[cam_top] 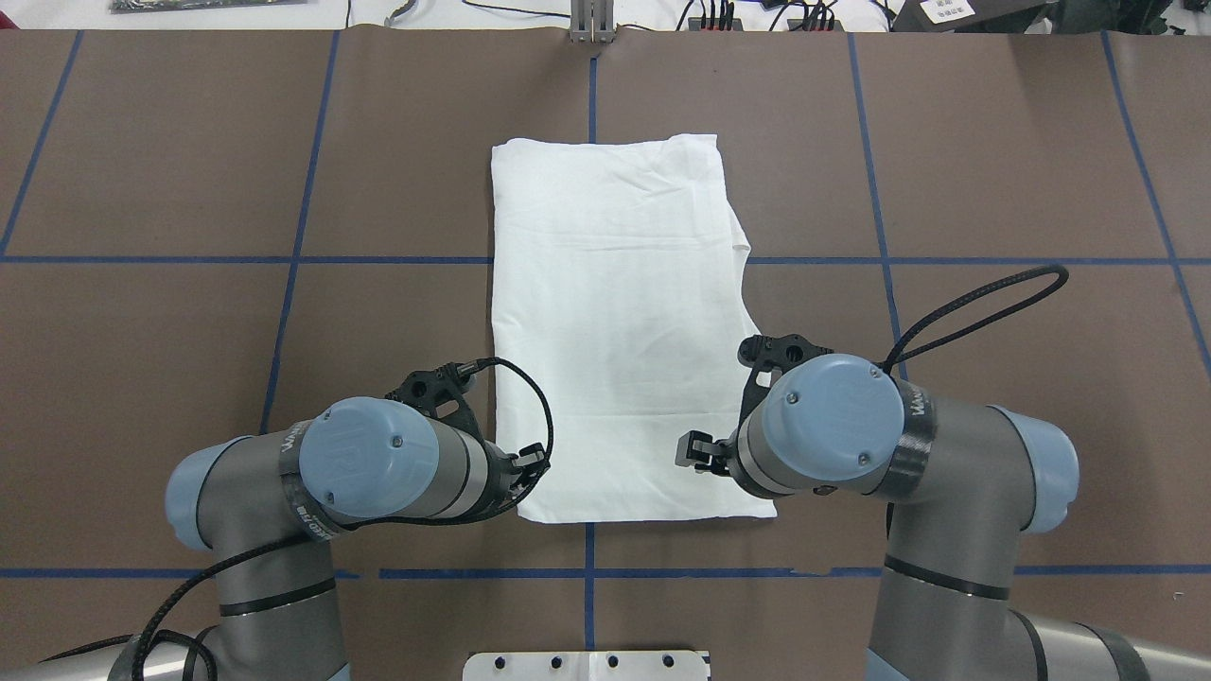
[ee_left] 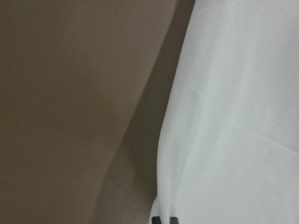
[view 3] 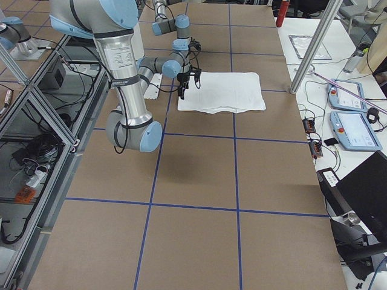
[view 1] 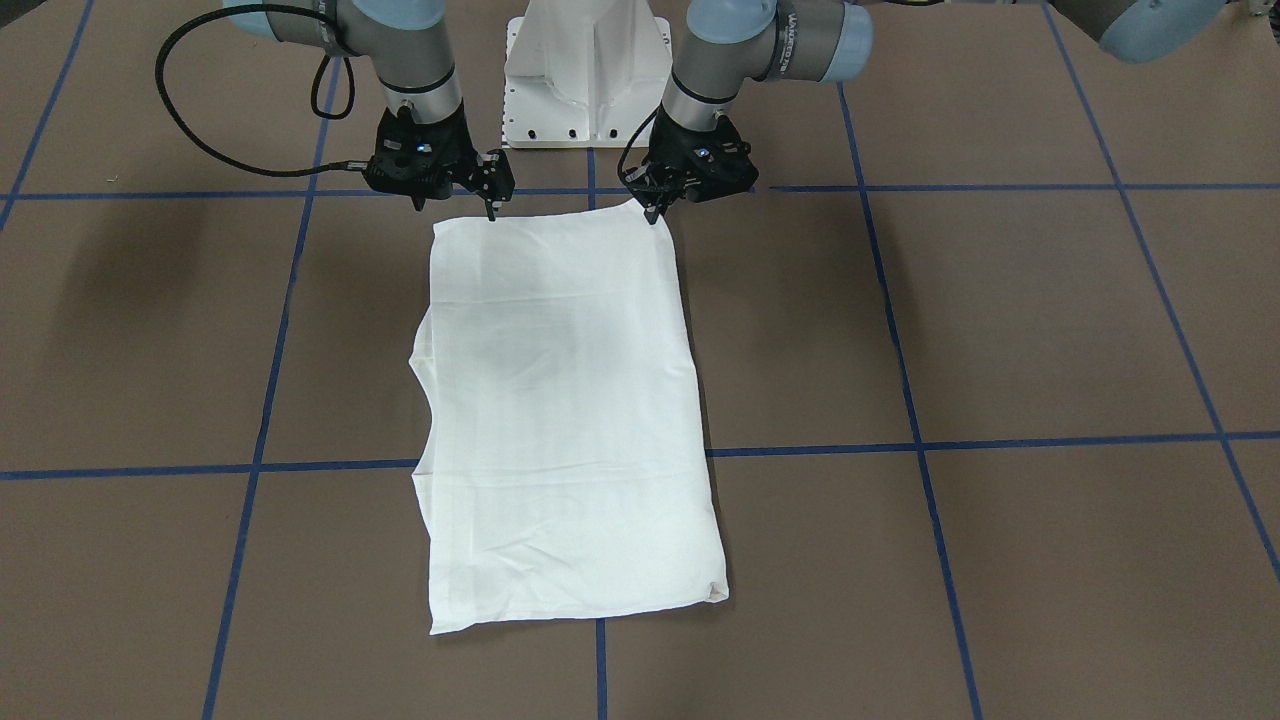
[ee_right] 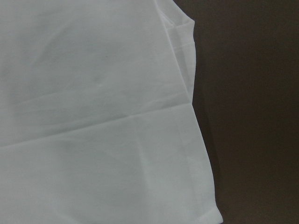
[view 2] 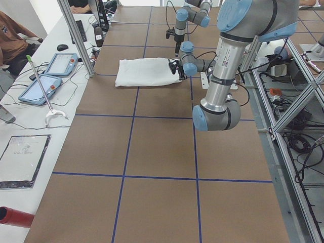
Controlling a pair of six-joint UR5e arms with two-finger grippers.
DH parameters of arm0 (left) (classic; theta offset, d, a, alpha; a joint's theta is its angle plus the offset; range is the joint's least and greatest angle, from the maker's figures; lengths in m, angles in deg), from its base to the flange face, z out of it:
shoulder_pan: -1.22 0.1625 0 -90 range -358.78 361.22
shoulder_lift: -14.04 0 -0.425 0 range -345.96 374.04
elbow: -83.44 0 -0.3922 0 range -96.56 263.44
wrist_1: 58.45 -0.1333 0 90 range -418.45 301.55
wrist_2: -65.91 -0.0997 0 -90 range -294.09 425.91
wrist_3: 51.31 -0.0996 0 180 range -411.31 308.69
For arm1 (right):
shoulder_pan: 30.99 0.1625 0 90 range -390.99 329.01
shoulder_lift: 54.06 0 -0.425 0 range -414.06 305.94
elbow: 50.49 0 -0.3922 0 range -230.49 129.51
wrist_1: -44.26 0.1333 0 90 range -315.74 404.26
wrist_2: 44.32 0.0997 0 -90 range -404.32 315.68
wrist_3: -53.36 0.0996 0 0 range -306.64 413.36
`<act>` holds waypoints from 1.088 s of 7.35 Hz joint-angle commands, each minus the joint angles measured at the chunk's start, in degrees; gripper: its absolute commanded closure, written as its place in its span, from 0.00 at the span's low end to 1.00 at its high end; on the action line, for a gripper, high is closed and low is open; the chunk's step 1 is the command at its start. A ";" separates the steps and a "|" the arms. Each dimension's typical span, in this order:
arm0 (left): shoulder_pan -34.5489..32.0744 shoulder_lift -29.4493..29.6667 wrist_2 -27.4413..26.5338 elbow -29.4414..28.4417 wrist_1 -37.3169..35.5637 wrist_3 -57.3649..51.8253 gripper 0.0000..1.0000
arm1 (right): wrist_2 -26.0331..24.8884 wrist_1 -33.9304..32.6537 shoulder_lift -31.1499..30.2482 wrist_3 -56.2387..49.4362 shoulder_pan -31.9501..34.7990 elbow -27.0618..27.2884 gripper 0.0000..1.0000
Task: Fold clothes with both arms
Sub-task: 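Grasp the shirt's corners nearest the robot with both grippers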
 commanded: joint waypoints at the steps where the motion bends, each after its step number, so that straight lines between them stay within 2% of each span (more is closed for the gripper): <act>1: -0.34 -0.05 0.03 0.16 -0.07 -0.03 1.00 | -1.58 -0.02 2.39 12.74 -1.69 -3.35 0.00; 2: -0.60 0.03 0.03 0.08 -0.07 -0.12 1.00 | -1.58 -0.02 2.49 16.09 -1.69 -4.58 0.00; 3: -0.61 0.12 0.12 0.51 -0.07 -0.03 1.00 | -1.58 3.72 2.14 21.61 -1.69 -5.03 0.00; 4: -0.69 0.30 0.03 1.30 -0.07 -0.03 1.00 | -1.84 10.29 1.88 23.75 -2.47 -9.91 0.00; 5: -0.70 0.30 0.12 1.31 -0.07 -0.03 1.00 | -3.06 10.44 2.05 24.73 -2.66 -11.35 0.00; 8: -0.70 0.21 0.12 1.31 -0.16 -0.03 1.00 | -2.63 5.89 2.14 24.47 -2.13 -7.42 0.00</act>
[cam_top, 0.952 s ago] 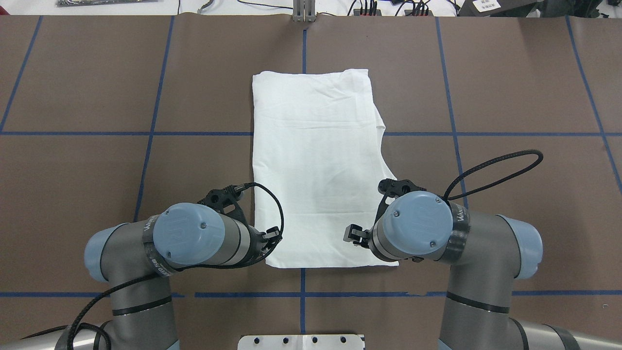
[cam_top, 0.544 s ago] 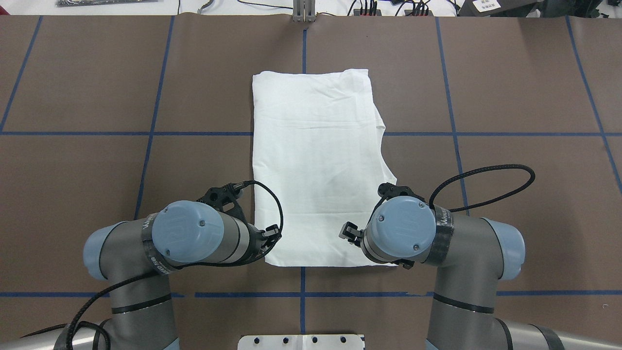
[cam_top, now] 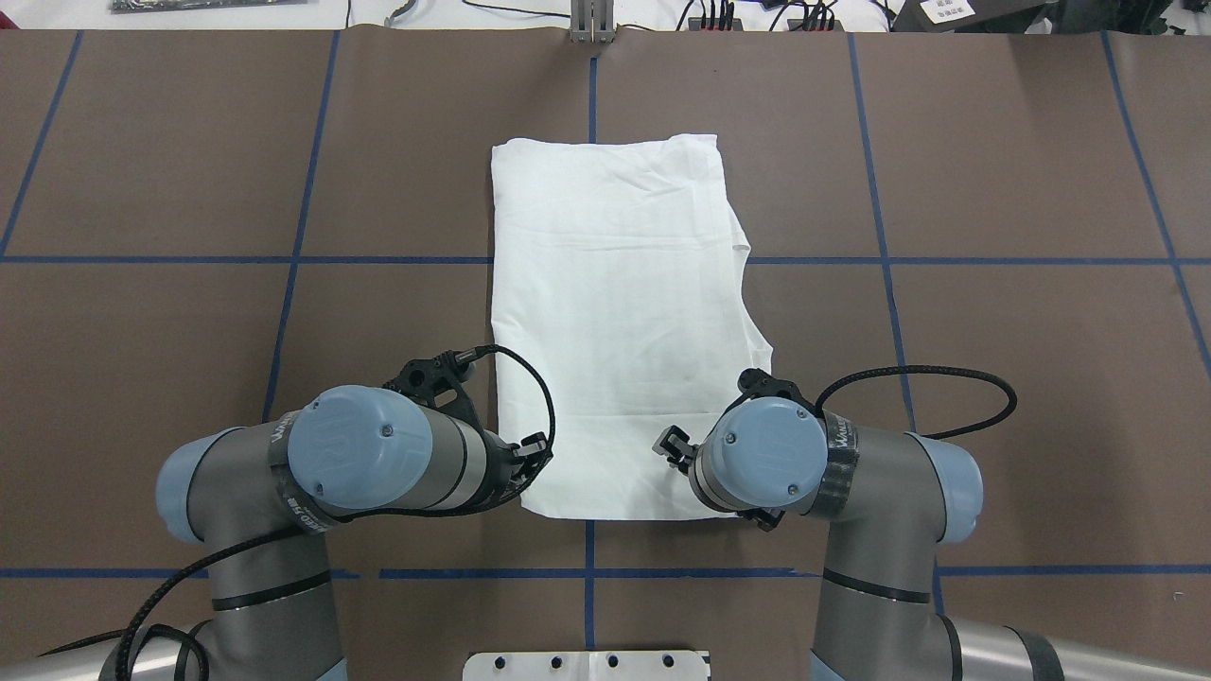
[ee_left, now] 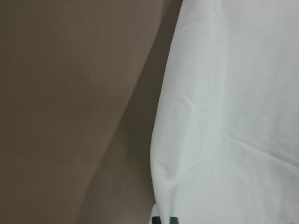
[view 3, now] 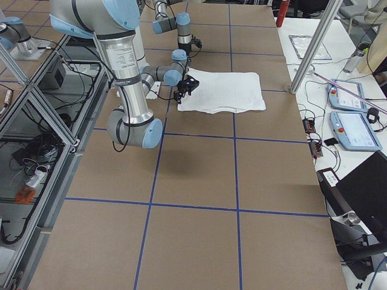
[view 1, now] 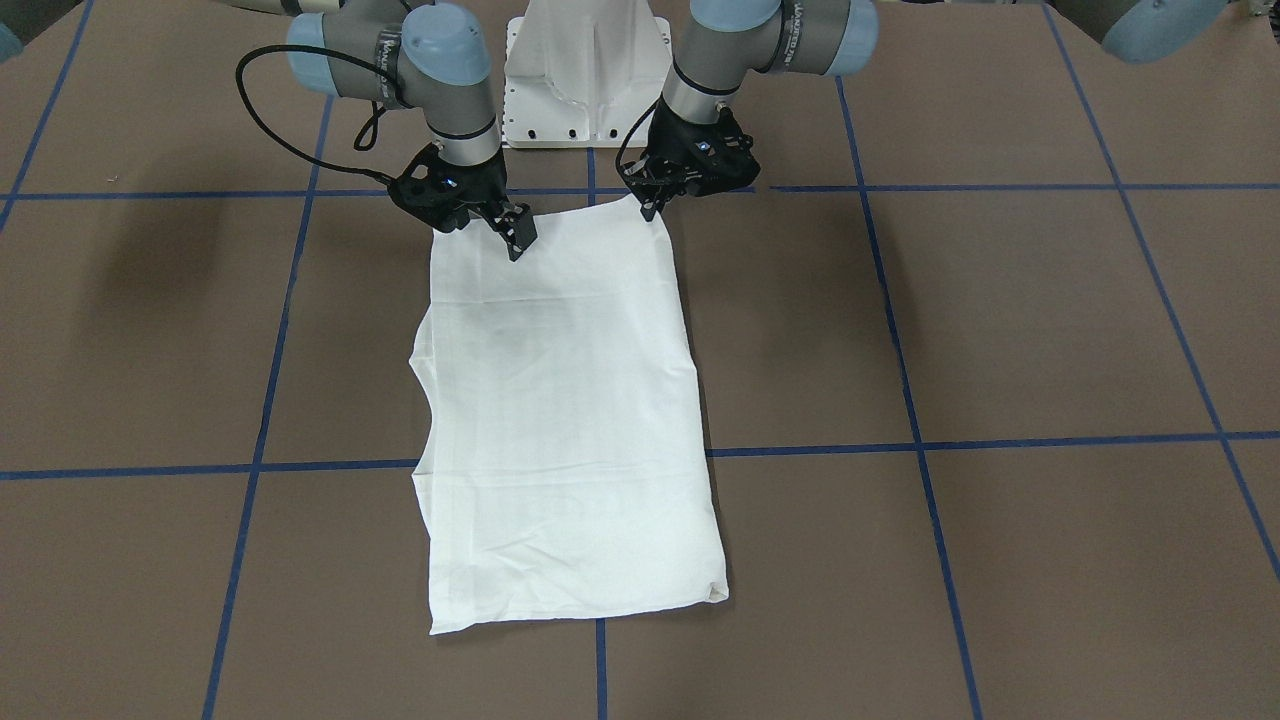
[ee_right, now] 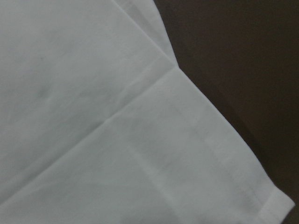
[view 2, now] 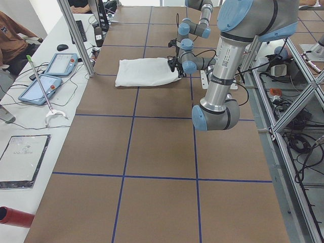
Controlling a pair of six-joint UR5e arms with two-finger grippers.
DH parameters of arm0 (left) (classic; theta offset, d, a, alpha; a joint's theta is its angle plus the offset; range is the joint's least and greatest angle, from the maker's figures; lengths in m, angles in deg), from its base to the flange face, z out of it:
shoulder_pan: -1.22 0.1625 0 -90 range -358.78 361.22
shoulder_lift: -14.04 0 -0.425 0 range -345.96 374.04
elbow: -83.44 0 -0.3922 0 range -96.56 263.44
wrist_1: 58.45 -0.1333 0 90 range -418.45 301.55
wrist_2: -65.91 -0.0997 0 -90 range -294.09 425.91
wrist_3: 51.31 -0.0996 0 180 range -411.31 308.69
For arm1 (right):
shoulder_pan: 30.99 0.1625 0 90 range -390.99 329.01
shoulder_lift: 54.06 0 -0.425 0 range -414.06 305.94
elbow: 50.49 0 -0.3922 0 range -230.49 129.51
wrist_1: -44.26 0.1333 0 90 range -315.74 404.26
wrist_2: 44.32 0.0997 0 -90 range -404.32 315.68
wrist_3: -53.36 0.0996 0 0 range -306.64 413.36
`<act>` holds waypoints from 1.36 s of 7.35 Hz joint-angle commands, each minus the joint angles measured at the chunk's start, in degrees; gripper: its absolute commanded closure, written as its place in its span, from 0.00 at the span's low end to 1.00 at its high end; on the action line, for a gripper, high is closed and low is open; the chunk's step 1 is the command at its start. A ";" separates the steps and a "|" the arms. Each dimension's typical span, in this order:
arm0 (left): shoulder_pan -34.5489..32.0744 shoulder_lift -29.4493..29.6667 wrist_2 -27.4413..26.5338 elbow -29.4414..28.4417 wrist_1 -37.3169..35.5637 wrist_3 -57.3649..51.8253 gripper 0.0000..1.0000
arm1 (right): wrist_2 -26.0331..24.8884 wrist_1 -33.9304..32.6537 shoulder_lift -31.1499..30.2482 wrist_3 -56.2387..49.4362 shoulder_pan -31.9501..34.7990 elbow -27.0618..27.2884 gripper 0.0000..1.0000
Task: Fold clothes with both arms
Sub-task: 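Grasp the shirt's corners nearest the robot with both grippers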
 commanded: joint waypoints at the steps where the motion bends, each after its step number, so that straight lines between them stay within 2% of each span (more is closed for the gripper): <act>1: -0.01 0.02 0.00 0.02 0.04 0.00 1.00 | 0.21 -3.20 -0.07 0.10 -0.03 1.99 0.00; 4: 0.08 0.02 0.00 0.02 0.04 0.00 1.00 | -1.18 -3.30 -1.38 0.45 -2.66 1.38 0.00; 9: 0.00 0.11 -0.09 0.02 0.04 0.09 1.00 | -1.46 -3.13 -1.74 0.27 -2.14 1.03 0.02; 10: 0.08 0.11 -0.09 0.02 0.04 0.00 1.00 | -1.46 -3.13 -1.74 0.27 -2.05 1.11 0.11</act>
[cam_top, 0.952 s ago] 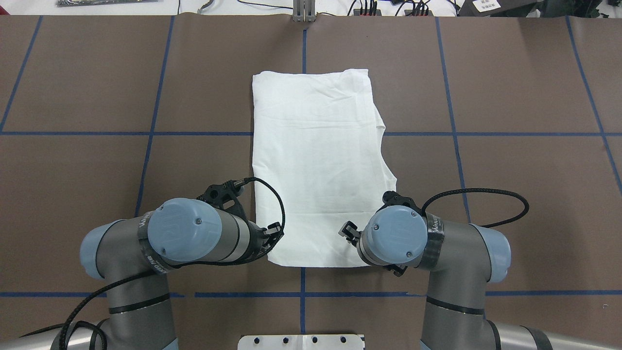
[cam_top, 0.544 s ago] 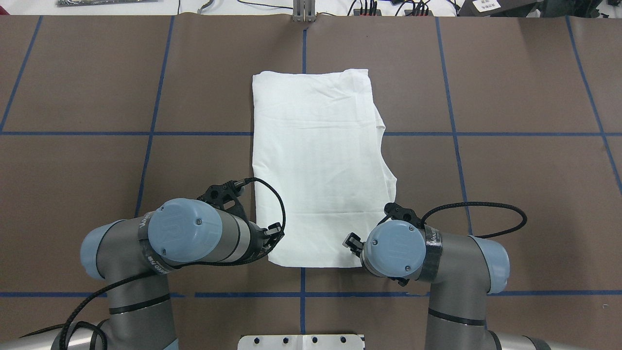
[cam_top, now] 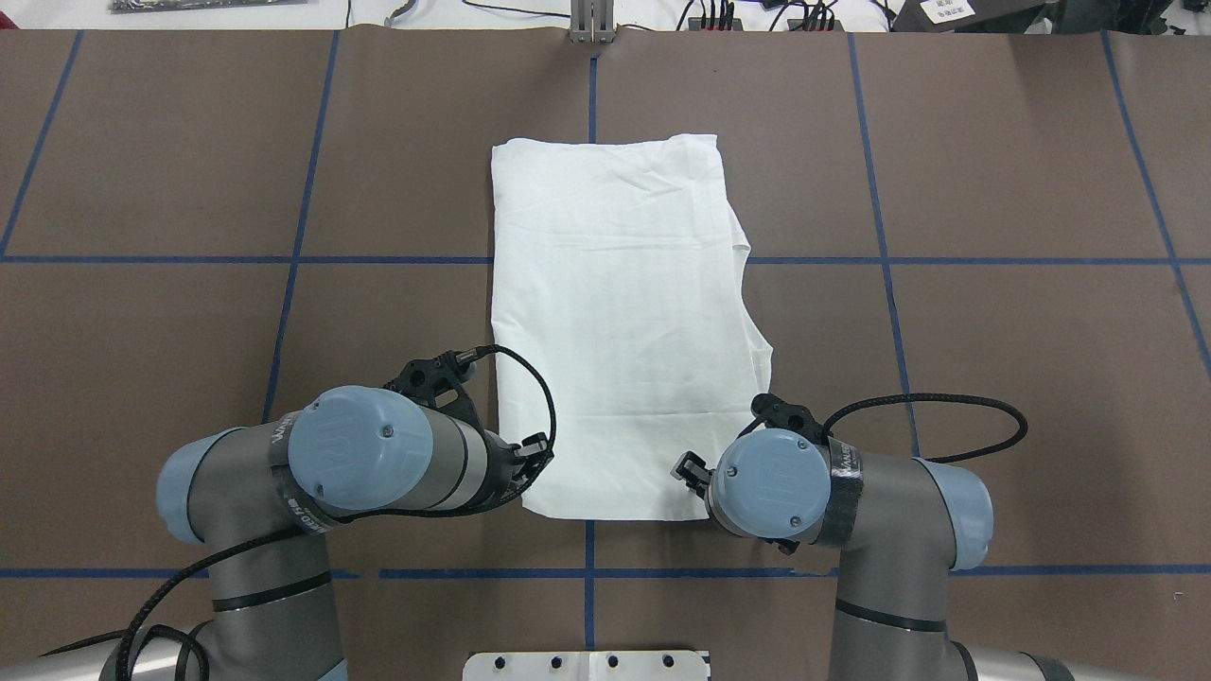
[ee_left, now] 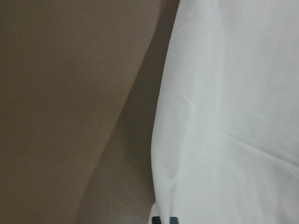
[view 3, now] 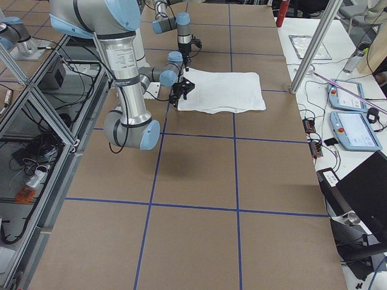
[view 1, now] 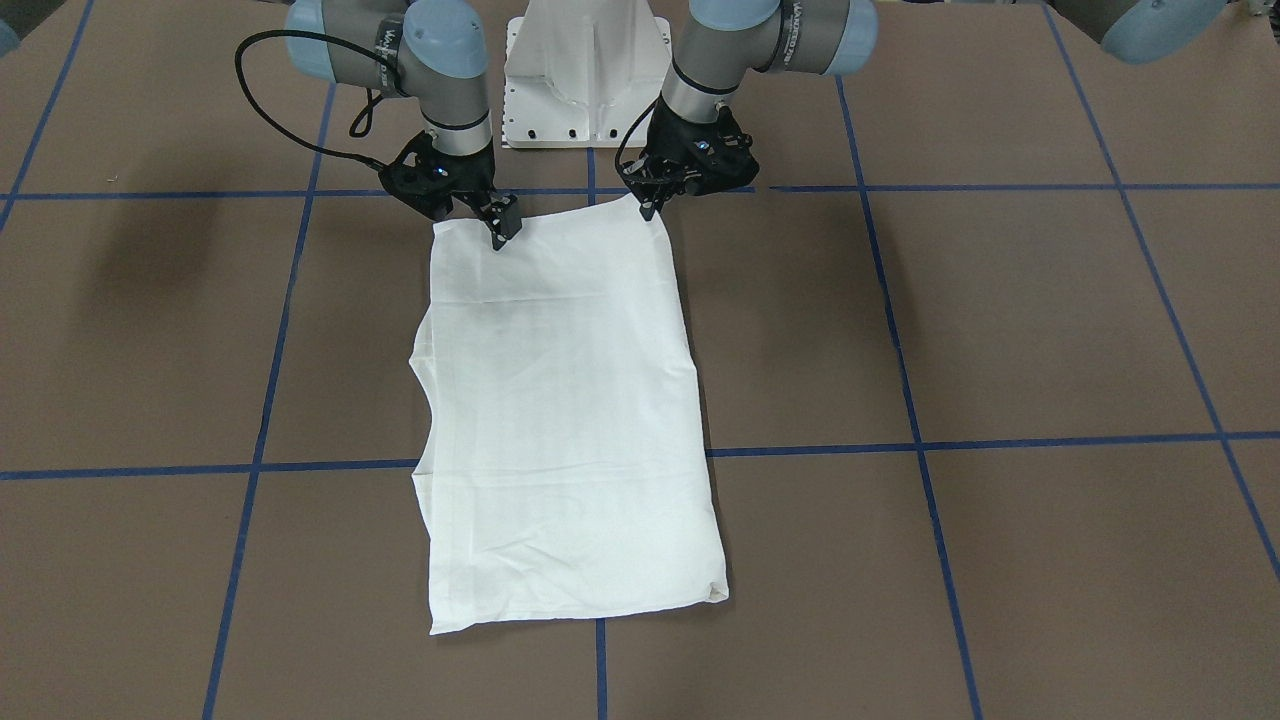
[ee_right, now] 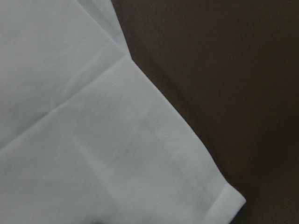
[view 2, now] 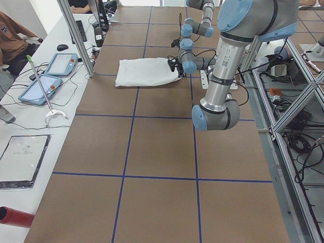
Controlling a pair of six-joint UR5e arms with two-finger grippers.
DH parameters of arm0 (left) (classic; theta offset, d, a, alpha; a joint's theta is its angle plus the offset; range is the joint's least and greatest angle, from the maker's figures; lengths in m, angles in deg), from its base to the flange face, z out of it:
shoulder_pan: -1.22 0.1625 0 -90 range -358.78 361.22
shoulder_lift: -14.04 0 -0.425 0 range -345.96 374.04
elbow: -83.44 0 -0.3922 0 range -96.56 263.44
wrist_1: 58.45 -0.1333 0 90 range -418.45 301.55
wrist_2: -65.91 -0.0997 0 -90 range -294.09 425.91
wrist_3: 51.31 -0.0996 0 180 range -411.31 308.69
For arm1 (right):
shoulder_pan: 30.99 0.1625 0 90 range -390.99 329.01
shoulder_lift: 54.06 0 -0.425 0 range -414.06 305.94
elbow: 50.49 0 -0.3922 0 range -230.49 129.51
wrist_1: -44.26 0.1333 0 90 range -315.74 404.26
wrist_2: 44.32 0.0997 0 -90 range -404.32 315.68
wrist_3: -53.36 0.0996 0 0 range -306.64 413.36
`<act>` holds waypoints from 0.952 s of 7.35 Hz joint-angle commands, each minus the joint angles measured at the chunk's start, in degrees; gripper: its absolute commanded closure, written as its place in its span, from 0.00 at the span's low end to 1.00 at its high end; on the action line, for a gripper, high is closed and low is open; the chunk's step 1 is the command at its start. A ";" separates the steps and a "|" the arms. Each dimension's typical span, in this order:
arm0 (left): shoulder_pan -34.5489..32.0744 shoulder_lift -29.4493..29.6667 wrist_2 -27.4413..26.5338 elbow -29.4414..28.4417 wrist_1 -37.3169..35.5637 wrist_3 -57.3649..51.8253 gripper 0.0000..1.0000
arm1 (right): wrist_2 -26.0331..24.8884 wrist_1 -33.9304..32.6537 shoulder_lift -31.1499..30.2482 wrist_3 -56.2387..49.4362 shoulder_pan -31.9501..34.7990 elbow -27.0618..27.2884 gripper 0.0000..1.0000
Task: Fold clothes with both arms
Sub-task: 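Grasp the shirt's corners nearest the robot with both grippers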
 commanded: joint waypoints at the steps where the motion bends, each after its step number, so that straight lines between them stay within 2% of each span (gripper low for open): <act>1: 0.02 -0.06 0.00 0.00 0.00 -0.05 1.00 | -0.01 0.04 -0.01 -0.03 0.18 -0.01 0.35; 3: -0.06 -0.15 0.00 0.00 -0.09 0.04 1.00 | -0.01 0.04 0.16 -0.29 0.18 -0.01 0.86; 4: 0.02 -0.06 0.00 0.00 0.00 -0.04 1.00 | -0.01 0.04 0.42 -0.47 0.35 -0.01 0.99; 7: 0.02 -0.06 0.00 0.00 0.00 0.04 1.00 | 0.61 0.04 1.13 -0.47 1.58 0.60 1.00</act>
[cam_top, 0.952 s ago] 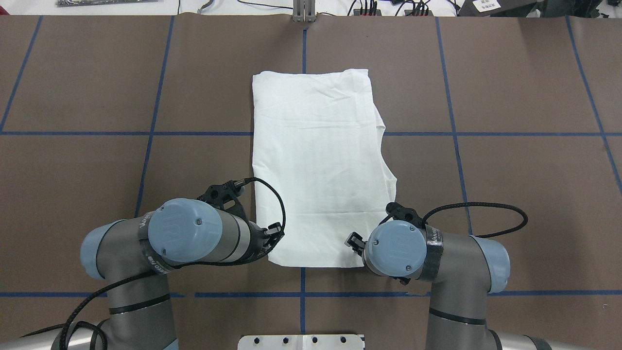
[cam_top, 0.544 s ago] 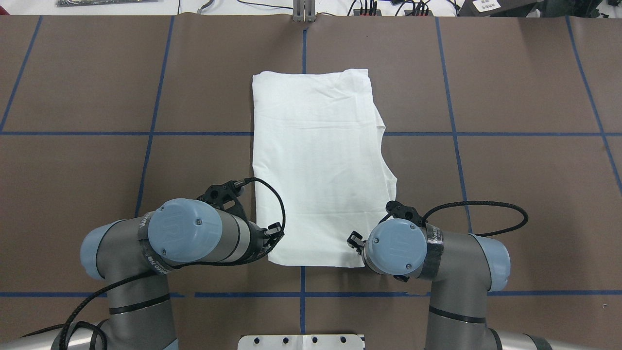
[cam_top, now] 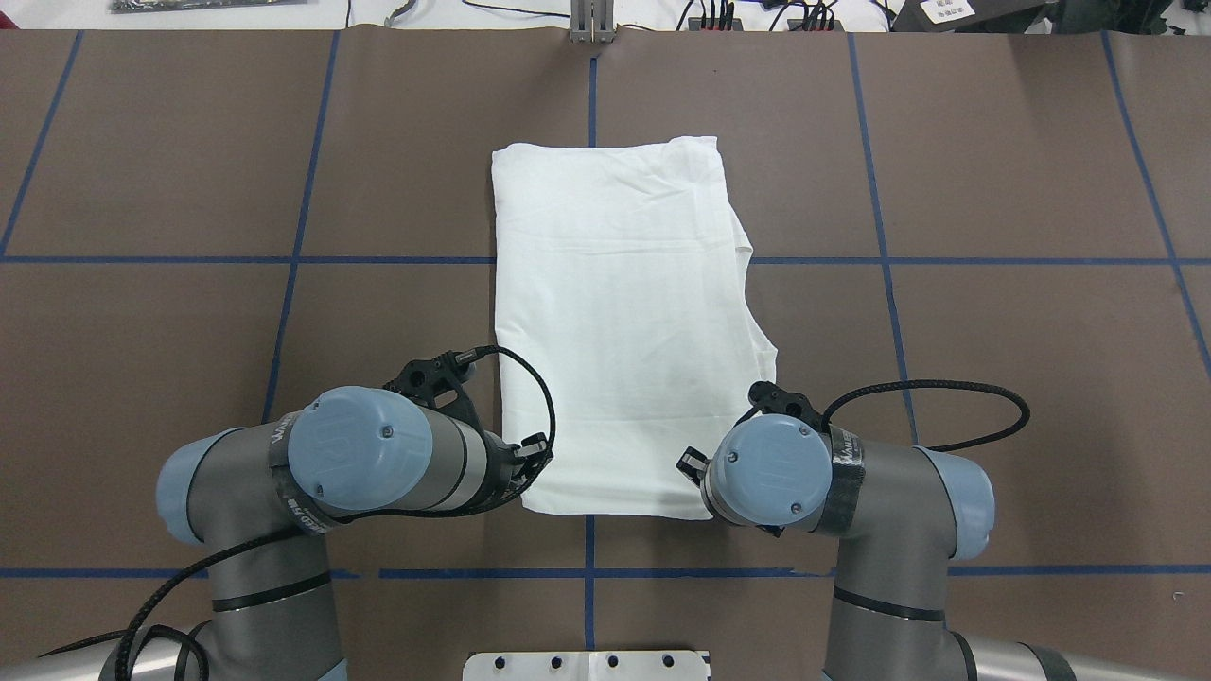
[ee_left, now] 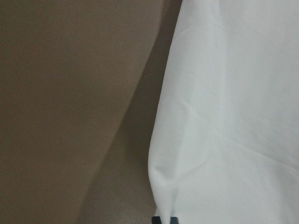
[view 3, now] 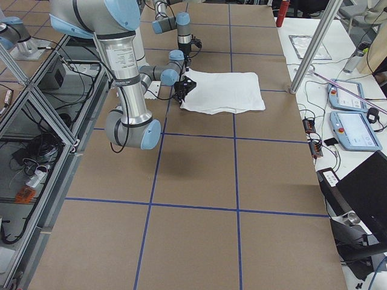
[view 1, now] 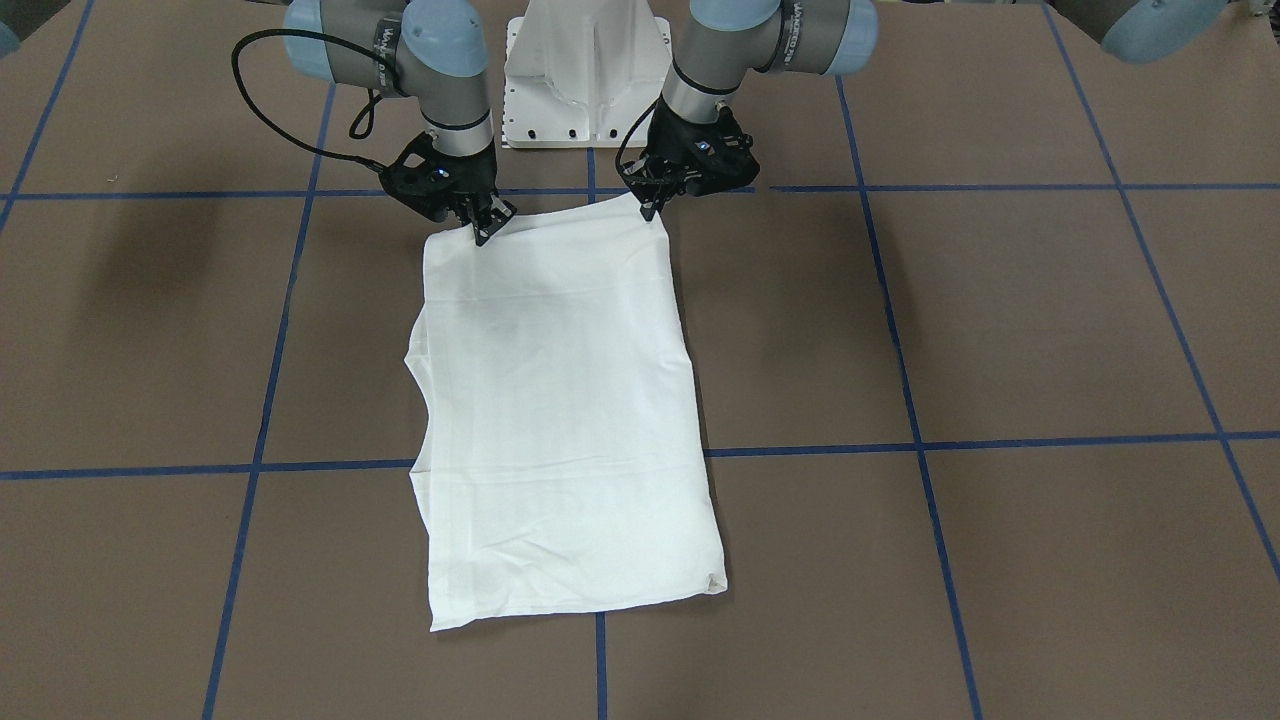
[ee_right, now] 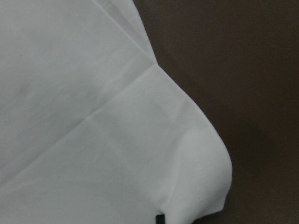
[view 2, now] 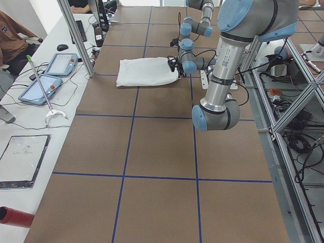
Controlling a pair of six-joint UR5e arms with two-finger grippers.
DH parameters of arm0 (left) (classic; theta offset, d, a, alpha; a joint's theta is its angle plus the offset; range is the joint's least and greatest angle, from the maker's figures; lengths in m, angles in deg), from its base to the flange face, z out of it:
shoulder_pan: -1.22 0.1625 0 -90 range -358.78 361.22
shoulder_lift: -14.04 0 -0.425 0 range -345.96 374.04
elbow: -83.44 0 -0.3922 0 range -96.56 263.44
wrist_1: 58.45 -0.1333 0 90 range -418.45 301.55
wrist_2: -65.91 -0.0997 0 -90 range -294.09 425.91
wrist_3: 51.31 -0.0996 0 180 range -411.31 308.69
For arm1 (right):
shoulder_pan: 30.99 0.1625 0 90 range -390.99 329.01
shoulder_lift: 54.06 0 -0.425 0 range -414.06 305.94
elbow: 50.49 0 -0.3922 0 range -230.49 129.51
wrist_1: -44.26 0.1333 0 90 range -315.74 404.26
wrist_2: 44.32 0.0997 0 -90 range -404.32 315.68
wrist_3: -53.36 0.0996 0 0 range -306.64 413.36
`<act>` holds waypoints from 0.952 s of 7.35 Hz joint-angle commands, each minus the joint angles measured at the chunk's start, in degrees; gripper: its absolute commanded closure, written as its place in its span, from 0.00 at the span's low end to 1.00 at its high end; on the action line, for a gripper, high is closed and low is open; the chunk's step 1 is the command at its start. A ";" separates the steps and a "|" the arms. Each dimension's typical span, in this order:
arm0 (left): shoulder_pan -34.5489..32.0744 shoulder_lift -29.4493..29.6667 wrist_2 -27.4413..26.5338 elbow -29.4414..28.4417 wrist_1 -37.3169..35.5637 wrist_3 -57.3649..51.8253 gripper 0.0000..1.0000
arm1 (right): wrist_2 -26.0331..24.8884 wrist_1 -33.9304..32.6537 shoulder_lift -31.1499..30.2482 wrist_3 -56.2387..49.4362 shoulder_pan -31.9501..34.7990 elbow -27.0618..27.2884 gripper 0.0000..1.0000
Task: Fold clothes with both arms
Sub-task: 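Grasp the shirt's corners nearest the robot with both grippers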
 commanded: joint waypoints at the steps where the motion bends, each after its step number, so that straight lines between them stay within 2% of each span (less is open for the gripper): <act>1: 0.00 0.09 0.00 0.00 -0.08 -0.08 1.00 | 0.47 0.26 0.46 0.01 0.77 0.46 1.00; 4: -0.08 -0.26 0.44 2.71 -1.65 -0.08 1.00 | 1.18 0.18 0.38 0.71 1.47 3.79 1.00; 5: 0.00 -0.09 3.66 6.12 -6.54 0.18 1.00 | 1.44 0.52 -0.23 0.54 1.47 5.45 1.00; 7: 0.88 -0.52 5.27 14.37 -16.29 0.62 1.00 | 2.40 -0.17 -2.16 0.45 -3.24 13.96 1.00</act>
